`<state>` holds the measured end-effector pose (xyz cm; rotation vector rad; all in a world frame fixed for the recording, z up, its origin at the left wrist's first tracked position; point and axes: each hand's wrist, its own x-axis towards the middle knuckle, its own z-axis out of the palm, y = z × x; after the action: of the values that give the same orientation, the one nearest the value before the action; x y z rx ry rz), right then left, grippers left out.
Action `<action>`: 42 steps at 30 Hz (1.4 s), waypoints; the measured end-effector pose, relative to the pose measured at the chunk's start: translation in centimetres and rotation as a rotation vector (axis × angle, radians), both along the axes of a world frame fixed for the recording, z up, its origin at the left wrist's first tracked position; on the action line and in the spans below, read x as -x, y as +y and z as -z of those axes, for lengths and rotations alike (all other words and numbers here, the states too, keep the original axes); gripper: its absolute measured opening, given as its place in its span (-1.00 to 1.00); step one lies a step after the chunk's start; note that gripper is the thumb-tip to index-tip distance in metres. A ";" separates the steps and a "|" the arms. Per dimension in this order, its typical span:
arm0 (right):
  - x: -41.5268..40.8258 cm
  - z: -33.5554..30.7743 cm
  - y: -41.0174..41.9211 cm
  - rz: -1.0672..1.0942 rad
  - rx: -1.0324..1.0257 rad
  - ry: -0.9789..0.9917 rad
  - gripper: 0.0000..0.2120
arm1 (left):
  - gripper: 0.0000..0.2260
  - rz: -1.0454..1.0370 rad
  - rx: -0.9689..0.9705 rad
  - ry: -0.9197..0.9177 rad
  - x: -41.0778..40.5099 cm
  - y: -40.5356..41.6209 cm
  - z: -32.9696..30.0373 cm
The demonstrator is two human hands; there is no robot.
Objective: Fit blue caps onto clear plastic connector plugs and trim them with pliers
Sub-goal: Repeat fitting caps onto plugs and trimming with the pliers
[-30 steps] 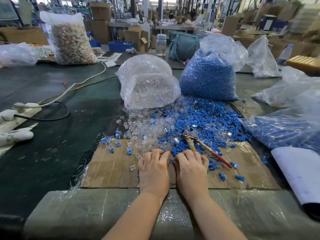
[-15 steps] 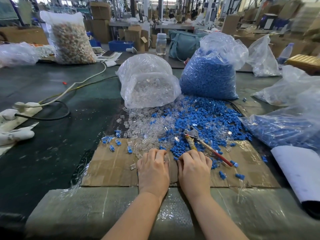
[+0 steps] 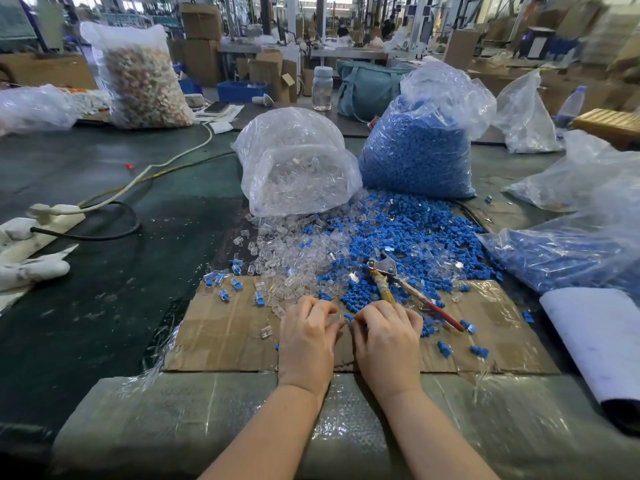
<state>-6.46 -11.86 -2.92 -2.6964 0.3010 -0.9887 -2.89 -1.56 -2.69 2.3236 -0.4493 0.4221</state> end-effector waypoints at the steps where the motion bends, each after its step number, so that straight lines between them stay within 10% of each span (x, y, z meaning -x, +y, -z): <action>1: 0.0 0.0 0.0 -0.006 0.000 0.000 -0.82 | -0.86 0.010 0.023 0.004 0.1 0.0 -0.1; 42: 0.2 -0.2 0.2 -0.141 -0.041 -0.007 -0.88 | -0.83 0.060 0.239 0.038 0.2 0.5 -0.4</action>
<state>-6.61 -11.64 -2.67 -2.6354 0.1258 -0.9404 -3.06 -1.06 -2.25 2.0787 -0.4248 0.3806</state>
